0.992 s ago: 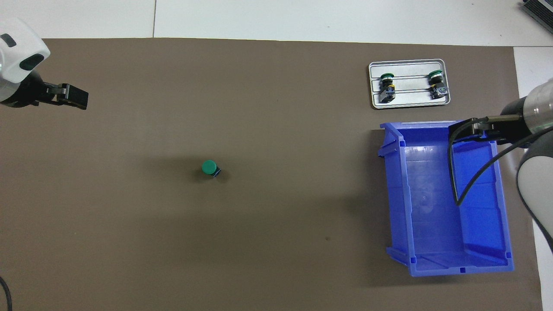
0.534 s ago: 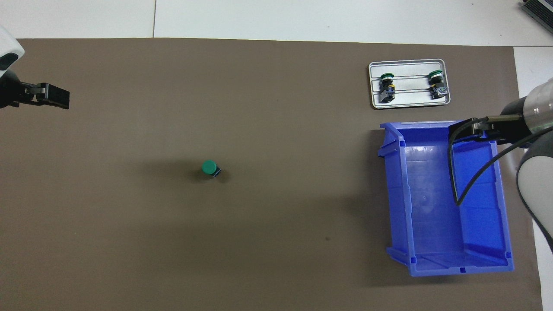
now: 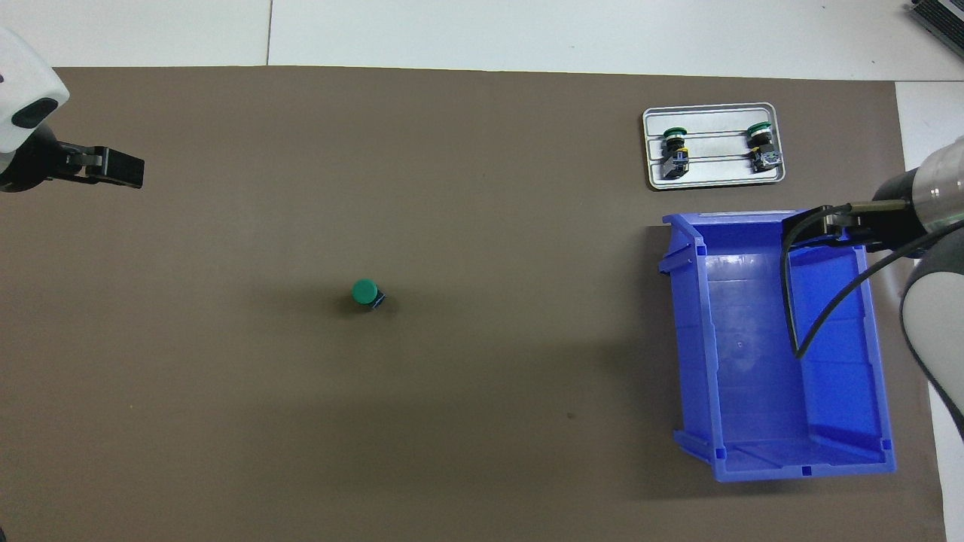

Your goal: Place and press button with both arms

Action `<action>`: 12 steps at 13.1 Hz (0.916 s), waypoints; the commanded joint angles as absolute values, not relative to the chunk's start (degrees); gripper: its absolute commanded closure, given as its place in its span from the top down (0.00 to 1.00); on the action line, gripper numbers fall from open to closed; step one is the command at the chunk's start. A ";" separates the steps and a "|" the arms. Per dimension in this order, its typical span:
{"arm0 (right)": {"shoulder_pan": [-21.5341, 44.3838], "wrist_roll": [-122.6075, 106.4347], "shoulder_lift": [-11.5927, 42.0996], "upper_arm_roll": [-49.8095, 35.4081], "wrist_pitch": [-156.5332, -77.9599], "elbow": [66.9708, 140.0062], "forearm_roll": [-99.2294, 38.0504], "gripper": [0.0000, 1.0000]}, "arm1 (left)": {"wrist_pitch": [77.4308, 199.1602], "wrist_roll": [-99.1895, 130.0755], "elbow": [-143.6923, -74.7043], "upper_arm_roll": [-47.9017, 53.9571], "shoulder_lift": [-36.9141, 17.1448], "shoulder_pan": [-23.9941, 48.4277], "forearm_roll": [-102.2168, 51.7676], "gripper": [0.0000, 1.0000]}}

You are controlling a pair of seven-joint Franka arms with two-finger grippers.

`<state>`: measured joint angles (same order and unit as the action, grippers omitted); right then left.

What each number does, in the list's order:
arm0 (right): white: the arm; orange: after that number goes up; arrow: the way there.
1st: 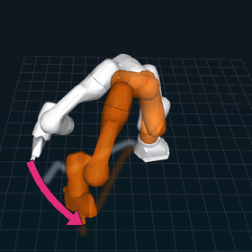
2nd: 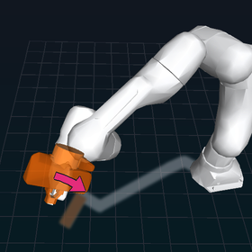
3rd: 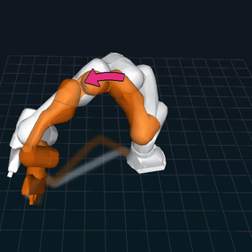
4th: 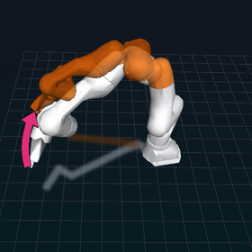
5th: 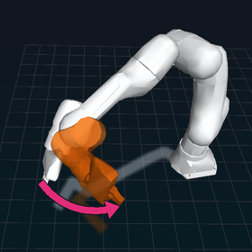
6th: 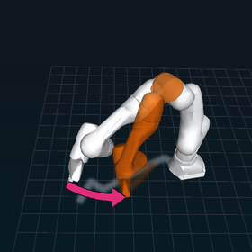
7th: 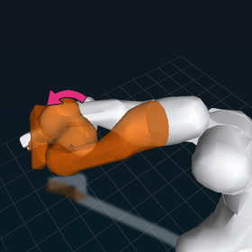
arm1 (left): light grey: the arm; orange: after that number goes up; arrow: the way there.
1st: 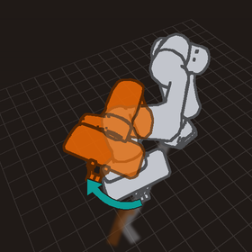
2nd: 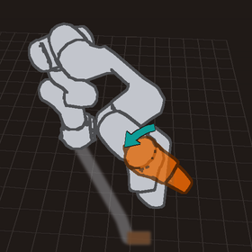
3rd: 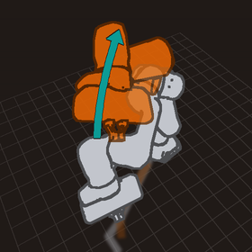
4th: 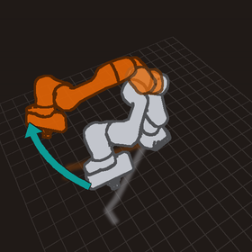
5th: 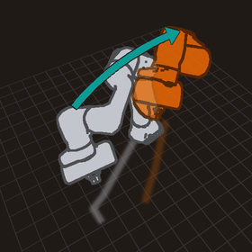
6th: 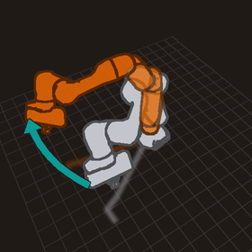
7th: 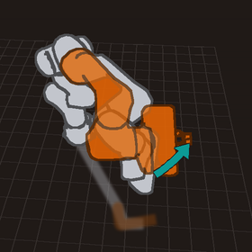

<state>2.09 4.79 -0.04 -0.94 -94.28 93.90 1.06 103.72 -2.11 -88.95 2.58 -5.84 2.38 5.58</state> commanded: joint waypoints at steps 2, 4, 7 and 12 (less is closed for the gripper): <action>1.85 3.25 -0.79 -0.97 -93.87 94.48 0.44 1.00 | 105.47 -1.85 -94.74 1.76 -2.11 3.51 6.06 1.00; 1.85 3.25 -0.79 -0.97 -93.96 94.48 0.44 1.00 | 103.81 -1.76 -94.22 1.67 -1.85 4.22 6.06 1.00; 1.85 3.25 -0.79 -0.97 -93.87 94.48 0.44 1.00 | 102.66 -1.84 -97.19 1.50 -0.45 4.04 5.98 1.00; 1.85 3.25 -0.79 -0.97 -93.87 94.48 0.44 1.00 | 104.66 -2.46 -102.56 -0.53 1.23 5.01 0.29 0.99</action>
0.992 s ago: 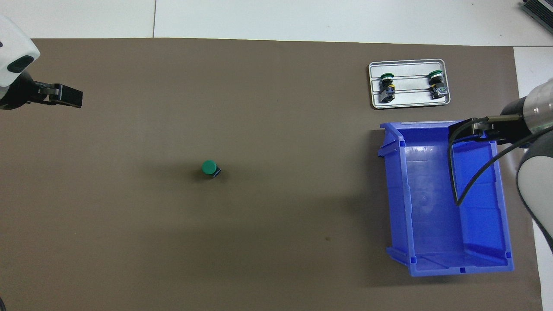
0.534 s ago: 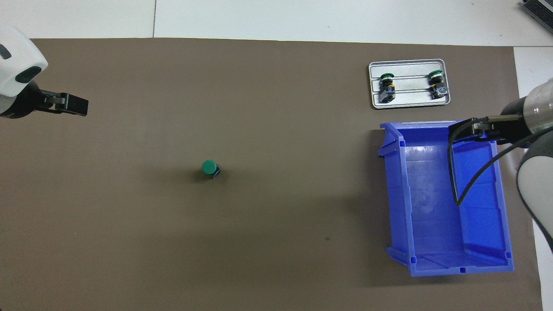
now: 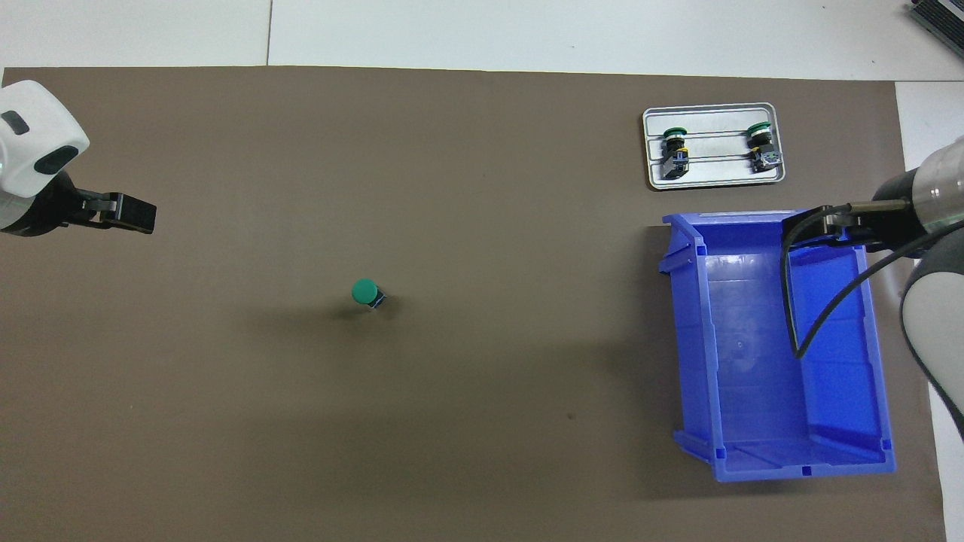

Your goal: Place and press button with both arms

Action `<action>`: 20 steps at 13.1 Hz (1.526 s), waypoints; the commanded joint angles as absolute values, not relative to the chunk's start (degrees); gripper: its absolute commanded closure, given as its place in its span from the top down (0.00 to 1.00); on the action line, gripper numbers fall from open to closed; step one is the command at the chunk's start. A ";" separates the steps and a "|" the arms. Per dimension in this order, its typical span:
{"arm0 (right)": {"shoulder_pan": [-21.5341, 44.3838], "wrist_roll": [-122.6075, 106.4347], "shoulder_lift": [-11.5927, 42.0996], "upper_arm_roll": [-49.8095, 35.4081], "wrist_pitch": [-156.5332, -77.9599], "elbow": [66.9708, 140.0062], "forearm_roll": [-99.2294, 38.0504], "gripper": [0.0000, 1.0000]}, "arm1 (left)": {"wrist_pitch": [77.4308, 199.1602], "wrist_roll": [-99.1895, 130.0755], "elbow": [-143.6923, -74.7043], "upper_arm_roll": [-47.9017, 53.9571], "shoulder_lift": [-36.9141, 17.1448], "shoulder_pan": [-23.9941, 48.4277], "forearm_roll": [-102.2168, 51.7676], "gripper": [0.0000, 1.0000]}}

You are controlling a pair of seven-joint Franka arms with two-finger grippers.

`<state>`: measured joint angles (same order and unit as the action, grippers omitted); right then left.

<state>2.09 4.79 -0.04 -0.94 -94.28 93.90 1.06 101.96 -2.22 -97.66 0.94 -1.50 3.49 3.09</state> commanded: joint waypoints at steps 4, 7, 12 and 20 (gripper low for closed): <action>1.85 3.25 -0.79 -0.97 -93.87 94.48 0.44 1.00 | 106.43 -2.46 -102.30 -0.62 0.18 4.92 -1.49 0.99; 1.85 3.25 -0.79 -0.97 -93.87 94.48 0.44 1.00 | 106.52 -2.46 -102.48 -0.62 0.26 4.31 -1.49 0.99; 1.93 3.25 -0.79 -0.97 -93.87 94.48 0.44 1.00 | 106.70 -2.46 -102.66 -0.62 0.44 3.26 -1.49 1.00; 1.85 3.25 -0.79 -0.97 -93.95 94.48 0.44 1.00 | 106.78 -2.46 -103.18 -0.70 0.70 1.06 -1.49 1.00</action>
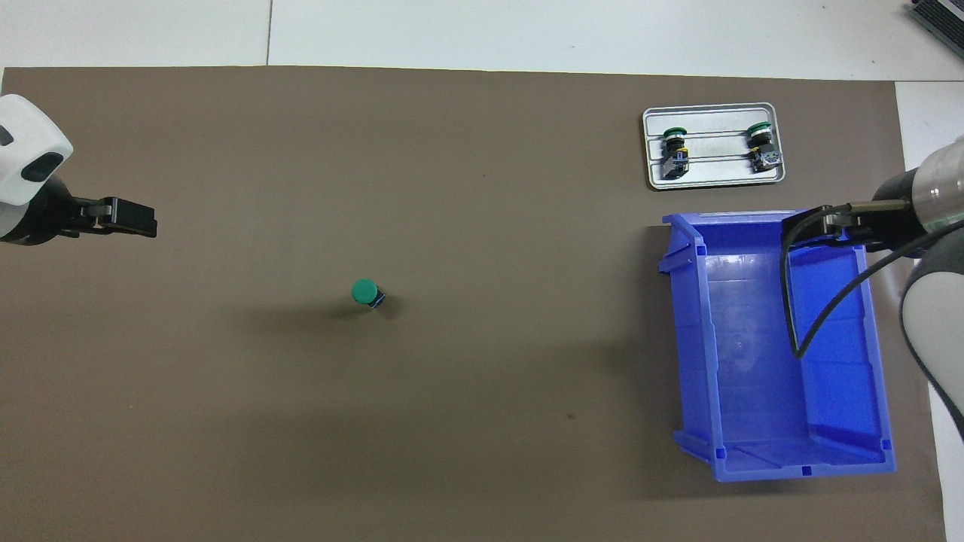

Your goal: Place and press button with both arms

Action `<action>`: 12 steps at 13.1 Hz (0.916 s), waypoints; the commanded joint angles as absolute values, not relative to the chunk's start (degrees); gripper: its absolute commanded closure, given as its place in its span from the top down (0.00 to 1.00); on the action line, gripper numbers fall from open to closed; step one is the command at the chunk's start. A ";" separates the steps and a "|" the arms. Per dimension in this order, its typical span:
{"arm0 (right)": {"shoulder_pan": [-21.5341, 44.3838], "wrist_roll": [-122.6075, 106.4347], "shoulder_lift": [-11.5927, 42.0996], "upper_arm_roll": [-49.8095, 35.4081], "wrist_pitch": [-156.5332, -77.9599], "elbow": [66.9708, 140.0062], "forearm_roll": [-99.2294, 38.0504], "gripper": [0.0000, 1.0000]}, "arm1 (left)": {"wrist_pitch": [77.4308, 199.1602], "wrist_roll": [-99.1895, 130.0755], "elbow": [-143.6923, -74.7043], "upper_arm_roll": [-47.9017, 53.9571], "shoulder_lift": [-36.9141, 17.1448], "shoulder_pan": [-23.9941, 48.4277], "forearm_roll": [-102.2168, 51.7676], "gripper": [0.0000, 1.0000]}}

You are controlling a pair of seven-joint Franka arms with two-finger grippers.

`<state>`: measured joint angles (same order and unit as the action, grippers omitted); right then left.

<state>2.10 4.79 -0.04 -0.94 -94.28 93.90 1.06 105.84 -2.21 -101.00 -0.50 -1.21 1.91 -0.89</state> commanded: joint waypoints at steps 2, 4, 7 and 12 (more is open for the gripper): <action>1.85 3.25 -0.79 -0.97 -93.95 94.48 0.44 1.00 | 106.53 -2.46 -102.66 -0.70 0.35 0.53 -1.41 1.00; 1.85 3.25 -0.79 -0.97 -93.87 94.48 0.44 1.00 | 106.17 -2.55 -103.01 -0.62 0.61 0.79 -1.41 1.00; 1.85 3.25 -0.79 -0.97 -93.87 94.48 0.44 1.00 | 106.08 -4.21 -103.18 -0.62 0.70 0.53 -1.41 1.00; 1.85 3.25 -0.79 -0.97 -93.87 94.48 0.44 1.00 | 105.21 -4.40 -103.62 -0.62 0.97 1.05 -1.41 1.00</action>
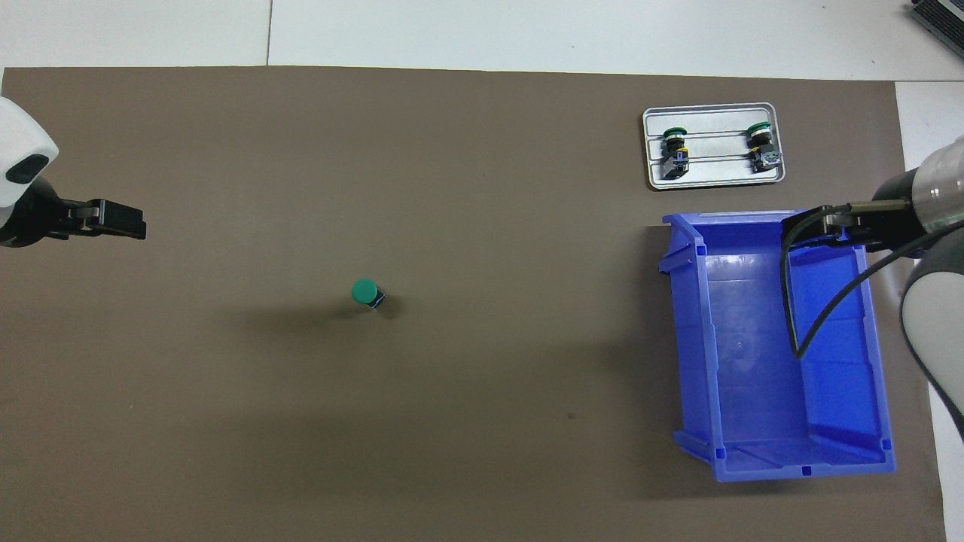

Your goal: Place and press button with both arms

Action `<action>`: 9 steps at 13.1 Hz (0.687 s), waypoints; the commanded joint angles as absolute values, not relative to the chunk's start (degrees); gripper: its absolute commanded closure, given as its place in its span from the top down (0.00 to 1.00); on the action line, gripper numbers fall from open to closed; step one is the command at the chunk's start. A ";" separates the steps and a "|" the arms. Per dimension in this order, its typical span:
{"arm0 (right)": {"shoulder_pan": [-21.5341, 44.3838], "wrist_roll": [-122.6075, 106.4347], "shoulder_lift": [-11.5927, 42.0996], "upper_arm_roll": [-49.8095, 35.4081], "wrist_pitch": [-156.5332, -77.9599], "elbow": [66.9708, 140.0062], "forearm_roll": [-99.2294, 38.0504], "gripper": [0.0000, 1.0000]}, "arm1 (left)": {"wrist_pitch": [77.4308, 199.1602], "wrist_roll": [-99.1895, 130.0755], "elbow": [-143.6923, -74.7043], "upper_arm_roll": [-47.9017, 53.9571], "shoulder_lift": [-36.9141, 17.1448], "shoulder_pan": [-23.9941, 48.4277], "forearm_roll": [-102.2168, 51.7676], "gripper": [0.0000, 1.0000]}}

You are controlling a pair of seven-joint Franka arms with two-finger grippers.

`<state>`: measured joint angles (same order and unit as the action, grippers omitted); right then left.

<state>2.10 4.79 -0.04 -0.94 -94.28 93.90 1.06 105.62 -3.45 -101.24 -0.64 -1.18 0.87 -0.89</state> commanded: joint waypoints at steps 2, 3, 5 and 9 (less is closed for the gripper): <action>1.85 3.25 -0.79 -0.97 -93.95 94.48 0.44 1.00 | 104.94 -4.22 -103.36 -0.53 0.88 1.23 -1.41 1.00; 1.85 3.25 -0.79 -0.97 -93.87 94.48 0.44 1.00 | 105.29 -4.39 -103.27 -0.53 0.79 0.97 -1.41 1.00; 1.85 3.25 -0.79 -0.97 -93.87 94.48 0.44 1.00 | 105.64 -4.57 -103.27 -0.53 0.79 0.44 -1.49 1.00; 1.85 3.25 -0.79 -0.97 -93.87 94.48 0.44 1.00 | 102.32 -4.31 -100.73 -0.53 0.18 0.79 -1.41 1.00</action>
<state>2.10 4.79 -0.04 -0.94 -94.28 93.90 1.06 104.76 -3.48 -101.23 -0.55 -0.87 0.87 -0.90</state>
